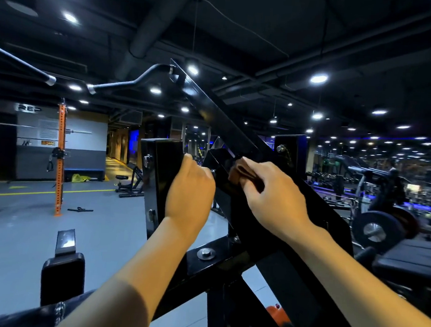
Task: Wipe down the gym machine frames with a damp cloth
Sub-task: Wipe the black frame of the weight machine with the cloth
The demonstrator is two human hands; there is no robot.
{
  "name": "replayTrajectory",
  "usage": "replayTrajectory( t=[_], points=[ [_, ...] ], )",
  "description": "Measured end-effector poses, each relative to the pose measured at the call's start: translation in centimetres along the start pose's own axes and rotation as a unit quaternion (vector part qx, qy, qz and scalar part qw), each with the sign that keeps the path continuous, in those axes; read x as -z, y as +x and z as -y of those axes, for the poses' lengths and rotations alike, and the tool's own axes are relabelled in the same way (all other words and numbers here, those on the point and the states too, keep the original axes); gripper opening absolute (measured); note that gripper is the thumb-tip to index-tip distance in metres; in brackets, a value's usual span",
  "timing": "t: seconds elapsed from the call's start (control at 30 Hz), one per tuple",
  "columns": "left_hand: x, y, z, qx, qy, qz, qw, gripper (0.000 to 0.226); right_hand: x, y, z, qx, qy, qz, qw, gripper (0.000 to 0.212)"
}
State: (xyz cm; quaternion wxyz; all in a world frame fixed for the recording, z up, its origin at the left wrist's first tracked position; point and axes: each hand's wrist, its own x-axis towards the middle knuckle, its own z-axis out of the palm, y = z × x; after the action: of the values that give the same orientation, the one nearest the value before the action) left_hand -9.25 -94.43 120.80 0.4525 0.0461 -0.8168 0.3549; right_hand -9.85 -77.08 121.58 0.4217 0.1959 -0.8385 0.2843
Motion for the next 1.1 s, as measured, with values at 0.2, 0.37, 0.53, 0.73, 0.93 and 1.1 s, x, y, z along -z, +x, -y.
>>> replayTrajectory(
  t=[0.2,0.37,0.53,0.73,0.93,1.1],
  points=[
    [0.0,0.1,0.1,-0.003,0.0,0.017,1.0,0.012,-1.5,2.6,2.8,-0.023,-0.006,-0.006,1.0,0.049],
    [-0.4,0.1,-0.1,0.013,-0.004,0.029,0.999,0.01,0.8,-1.6,-0.3,-0.006,0.008,0.013,1.0,0.049],
    [-0.3,0.2,-0.1,0.012,-0.006,0.045,0.999,0.012,0.1,0.7,0.9,-0.05,0.024,-0.006,0.998,0.048],
    [-0.5,0.2,-0.2,0.009,0.006,0.018,1.0,0.012,2.3,-4.5,-1.2,-0.004,0.008,0.017,1.0,0.049],
    [-0.7,0.3,-0.3,0.003,-0.004,-0.037,0.999,0.033,1.3,-3.5,0.1,-0.012,-0.017,-0.007,1.0,0.051],
    [-0.7,0.1,-0.3,0.012,0.0,-0.031,0.999,0.04,3.2,-6.4,-2.2,-0.033,-0.004,0.013,0.999,0.048]
  ],
)
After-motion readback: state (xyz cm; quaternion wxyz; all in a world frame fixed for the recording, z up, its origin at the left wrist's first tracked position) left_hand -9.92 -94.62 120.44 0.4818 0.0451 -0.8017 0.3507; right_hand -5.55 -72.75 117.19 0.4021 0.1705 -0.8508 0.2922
